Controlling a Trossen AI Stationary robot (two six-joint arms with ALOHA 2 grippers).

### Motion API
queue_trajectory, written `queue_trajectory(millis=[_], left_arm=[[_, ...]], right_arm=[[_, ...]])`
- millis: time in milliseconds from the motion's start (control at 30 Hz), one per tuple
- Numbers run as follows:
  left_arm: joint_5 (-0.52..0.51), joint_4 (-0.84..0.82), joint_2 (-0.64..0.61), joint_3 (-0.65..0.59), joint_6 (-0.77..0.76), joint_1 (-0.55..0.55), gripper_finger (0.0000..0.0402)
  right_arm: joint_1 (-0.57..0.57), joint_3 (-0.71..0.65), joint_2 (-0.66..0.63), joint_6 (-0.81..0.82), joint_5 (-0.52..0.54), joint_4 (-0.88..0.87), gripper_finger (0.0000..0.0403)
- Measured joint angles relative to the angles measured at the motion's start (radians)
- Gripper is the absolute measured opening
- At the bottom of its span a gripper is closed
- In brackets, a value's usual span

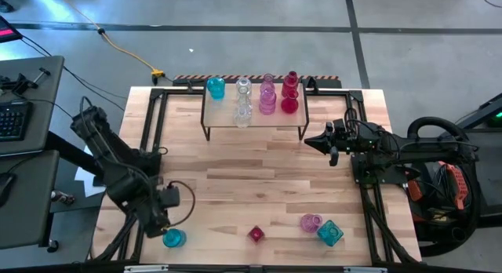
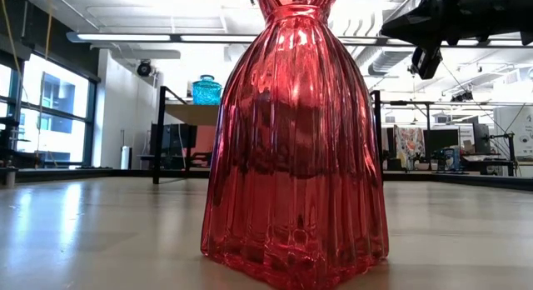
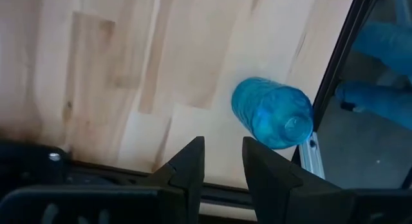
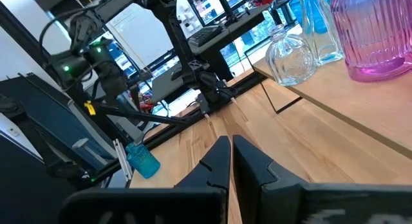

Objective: Sort vases onto shelf
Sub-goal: Put the left blue vase on the shelf aligned with the other blue vase

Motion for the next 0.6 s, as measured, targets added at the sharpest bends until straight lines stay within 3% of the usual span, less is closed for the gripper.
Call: queue_trajectory(millis=[600], left_arm=[[0.006,0.059,0.055,-0.030,-0.099,-0.044,0.0097]], right_arm=[[0.000,0.000,0.000,0.000,0.000,0.000,0.0001]])
